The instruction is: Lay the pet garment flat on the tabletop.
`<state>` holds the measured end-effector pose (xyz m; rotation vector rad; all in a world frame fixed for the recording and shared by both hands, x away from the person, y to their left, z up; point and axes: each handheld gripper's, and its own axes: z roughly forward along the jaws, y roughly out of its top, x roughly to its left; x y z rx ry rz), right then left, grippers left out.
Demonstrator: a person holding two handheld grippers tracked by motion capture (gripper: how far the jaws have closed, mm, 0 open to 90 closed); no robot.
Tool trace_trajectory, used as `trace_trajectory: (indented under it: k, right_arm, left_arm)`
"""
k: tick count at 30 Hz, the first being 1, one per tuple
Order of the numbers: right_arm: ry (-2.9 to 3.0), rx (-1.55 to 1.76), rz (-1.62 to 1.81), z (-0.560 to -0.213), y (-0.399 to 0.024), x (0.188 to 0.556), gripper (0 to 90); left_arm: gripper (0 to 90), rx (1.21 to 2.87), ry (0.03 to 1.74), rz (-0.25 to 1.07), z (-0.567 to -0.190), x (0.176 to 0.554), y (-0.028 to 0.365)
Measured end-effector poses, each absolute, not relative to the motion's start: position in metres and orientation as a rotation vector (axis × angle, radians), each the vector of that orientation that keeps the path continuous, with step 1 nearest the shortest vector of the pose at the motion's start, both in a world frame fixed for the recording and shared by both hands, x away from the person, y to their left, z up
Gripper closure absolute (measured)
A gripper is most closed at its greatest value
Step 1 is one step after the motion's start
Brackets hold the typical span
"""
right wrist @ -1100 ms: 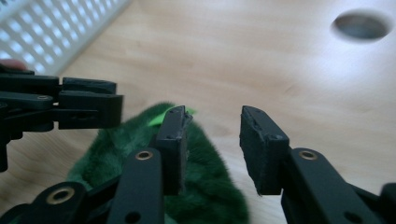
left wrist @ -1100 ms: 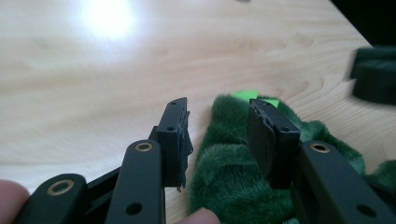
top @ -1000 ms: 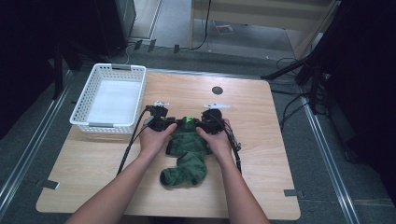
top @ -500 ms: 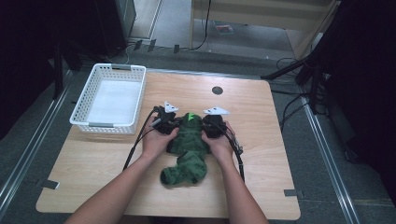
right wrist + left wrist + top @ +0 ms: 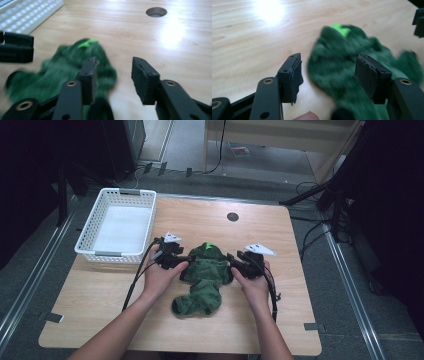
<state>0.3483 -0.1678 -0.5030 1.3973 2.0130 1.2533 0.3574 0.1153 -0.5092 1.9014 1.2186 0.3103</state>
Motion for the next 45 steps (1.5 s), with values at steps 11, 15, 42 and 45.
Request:
trace_trajectory:
  k: [11,15,42,45]
  right_arm:
    - [2.167,1.346,1.300,-0.538,-0.159,0.311,66.0]
    - [2.210,1.300,1.171,-0.544,-0.143,0.307,81.2]
    - [2.119,1.343,1.196,-0.526,-0.134,0.316,67.8]
    - [2.177,1.392,1.135,-0.536,-0.138,0.318,71.8]
  left_arm:
    - [73.2,2.023,1.246,0.257,-0.534,0.330,0.113]
    - [80.8,2.020,1.267,0.262,-0.540,0.329,0.113]
    - [73.4,1.971,1.226,0.350,-0.538,0.327,0.111]
    - [73.4,1.979,1.252,0.339,-0.544,0.329,0.115]
